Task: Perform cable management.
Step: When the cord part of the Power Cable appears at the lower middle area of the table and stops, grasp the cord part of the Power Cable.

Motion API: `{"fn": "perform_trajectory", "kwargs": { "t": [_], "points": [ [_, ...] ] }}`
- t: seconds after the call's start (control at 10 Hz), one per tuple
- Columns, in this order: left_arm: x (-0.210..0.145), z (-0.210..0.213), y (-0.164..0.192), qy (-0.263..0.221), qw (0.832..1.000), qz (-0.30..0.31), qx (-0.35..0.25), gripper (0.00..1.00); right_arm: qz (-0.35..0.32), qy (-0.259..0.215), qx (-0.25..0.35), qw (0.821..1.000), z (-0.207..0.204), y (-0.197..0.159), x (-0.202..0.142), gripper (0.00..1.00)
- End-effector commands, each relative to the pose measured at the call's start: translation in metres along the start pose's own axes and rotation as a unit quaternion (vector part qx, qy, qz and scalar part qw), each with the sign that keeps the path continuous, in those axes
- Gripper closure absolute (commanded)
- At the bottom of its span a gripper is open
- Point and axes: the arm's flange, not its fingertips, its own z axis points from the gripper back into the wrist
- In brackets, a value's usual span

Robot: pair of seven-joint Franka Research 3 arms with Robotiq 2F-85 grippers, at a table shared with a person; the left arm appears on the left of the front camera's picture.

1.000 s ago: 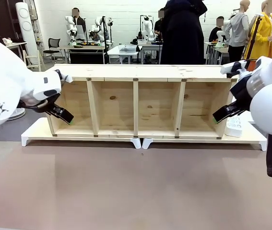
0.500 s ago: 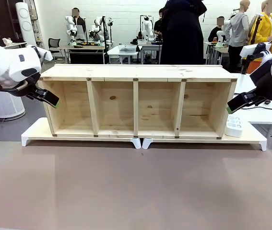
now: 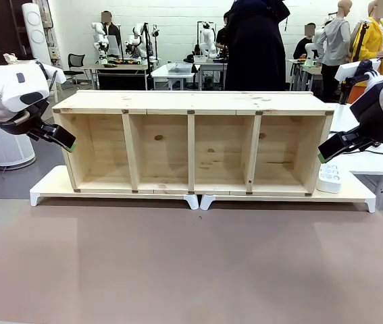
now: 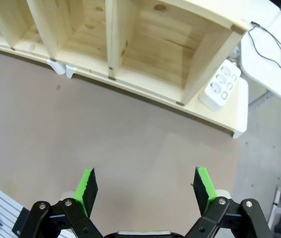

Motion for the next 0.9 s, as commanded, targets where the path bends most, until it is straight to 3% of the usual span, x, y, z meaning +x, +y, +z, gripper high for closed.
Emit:
{"fn": "perform_trajectory", "kwargs": {
  "t": [0.0,0.1,0.8],
  "points": [
    [0.000,0.000,-0.002,0.000,1.000,-0.003,0.001,0.00,0.003,0.009,-0.015,1.000,-0.044,0.020,-0.144,0.00],
    [0.000,0.000,-0.002,0.000,1.000,-0.003,0.001,0.00,0.000,0.000,0.000,1.000,0.000,0.000,0.000,0.00],
    [0.000,0.000,-0.002,0.000,1.000,-0.003,0.001,0.00,0.000,0.000,0.000,1.000,0.000,0.000,0.000,0.00]
  ]
}}
